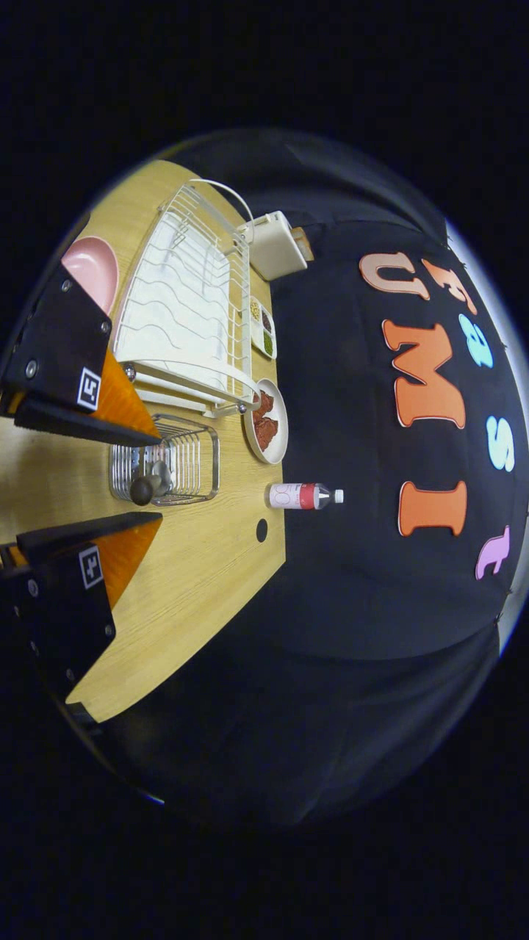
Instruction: Take the plate from the dish rack, then take the spoon from the basket and place it into the plate.
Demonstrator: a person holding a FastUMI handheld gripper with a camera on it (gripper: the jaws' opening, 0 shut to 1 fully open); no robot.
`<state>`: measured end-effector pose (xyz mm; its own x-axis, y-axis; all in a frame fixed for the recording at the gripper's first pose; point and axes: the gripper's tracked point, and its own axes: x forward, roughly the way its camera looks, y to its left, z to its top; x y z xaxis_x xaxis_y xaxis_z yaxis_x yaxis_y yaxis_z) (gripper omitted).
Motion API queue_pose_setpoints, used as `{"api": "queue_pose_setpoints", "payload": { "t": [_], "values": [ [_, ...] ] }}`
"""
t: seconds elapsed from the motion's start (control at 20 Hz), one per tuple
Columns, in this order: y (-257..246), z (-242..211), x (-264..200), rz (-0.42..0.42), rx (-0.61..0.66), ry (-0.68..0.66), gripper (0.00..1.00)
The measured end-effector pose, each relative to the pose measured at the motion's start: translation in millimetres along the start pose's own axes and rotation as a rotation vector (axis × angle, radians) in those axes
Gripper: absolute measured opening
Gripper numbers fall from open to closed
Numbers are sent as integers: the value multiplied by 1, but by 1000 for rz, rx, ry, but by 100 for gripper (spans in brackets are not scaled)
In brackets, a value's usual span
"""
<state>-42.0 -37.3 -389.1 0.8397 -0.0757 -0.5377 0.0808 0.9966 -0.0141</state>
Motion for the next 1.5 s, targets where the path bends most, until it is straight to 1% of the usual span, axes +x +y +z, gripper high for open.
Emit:
{"api": "queue_pose_setpoints", "payload": {
  "t": [0.05, 0.1, 0.15, 0.2, 0.25, 0.35, 0.65, 0.75, 0.95, 1.05, 1.25, 1.5],
  "values": [
    [2, 2, 4, 6, 7, -5, 44],
    [5, 1, 7, 24, 23, -2, 40],
    [4, 4, 10, 9, 26, -10, 34],
    [-3, 3, 13, -6, 18, -12, 31],
    [-4, 6, 13, 4, 31, -18, 23],
    [-1, 11, 13, 26, 73, -17, 15],
    [-1, 31, 18, 59, 85, -18, 11],
    [-4, 42, 22, 49, 57, -20, 11],
    [0, 63, 23, 58, 25, -21, 11],
    [2, 74, 17, 58, 12, -26, 12],
    [11, 104, -1, 75, 33, -67, 11],
    [17, 137, -27, 75, 47, -109, 11]
  ]
}}
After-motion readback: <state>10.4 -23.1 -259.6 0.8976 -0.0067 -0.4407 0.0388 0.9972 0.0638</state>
